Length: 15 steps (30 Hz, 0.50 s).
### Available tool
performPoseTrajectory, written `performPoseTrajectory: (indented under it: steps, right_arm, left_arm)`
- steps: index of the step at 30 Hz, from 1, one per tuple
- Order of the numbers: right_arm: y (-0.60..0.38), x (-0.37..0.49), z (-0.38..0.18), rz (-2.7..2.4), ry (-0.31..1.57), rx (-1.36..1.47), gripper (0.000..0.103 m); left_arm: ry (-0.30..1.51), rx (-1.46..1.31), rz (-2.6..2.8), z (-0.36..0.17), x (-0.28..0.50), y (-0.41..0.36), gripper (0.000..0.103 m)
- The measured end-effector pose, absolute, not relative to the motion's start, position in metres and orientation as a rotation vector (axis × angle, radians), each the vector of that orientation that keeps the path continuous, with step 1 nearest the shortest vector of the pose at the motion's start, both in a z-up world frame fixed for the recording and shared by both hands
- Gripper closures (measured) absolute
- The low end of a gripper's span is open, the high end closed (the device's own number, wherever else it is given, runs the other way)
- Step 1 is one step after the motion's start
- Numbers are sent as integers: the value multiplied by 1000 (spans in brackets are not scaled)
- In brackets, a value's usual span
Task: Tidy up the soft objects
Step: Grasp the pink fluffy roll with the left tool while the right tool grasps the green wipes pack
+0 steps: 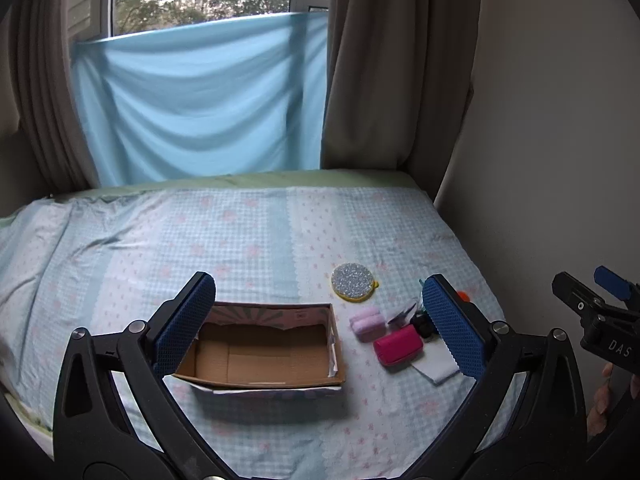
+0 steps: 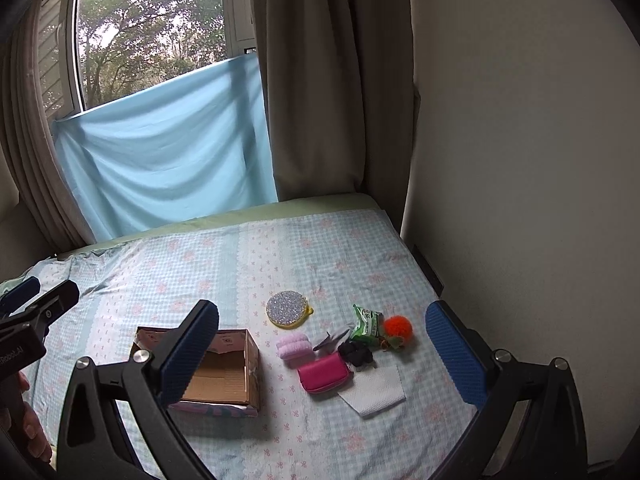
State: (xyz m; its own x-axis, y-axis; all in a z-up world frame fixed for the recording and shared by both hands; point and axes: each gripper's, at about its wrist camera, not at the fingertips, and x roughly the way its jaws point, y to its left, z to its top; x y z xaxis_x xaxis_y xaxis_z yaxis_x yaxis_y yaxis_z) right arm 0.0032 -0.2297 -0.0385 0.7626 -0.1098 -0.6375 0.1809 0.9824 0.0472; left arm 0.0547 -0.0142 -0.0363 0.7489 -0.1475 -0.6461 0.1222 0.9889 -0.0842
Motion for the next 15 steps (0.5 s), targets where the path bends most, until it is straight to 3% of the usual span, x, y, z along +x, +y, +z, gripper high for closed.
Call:
performPoseTrajectory:
  steps: [15]
  right_arm:
    - [-353, 92, -166, -91, 866, 155, 0]
  left_arm:
    - [904, -89, -60, -195, 141, -152, 0]
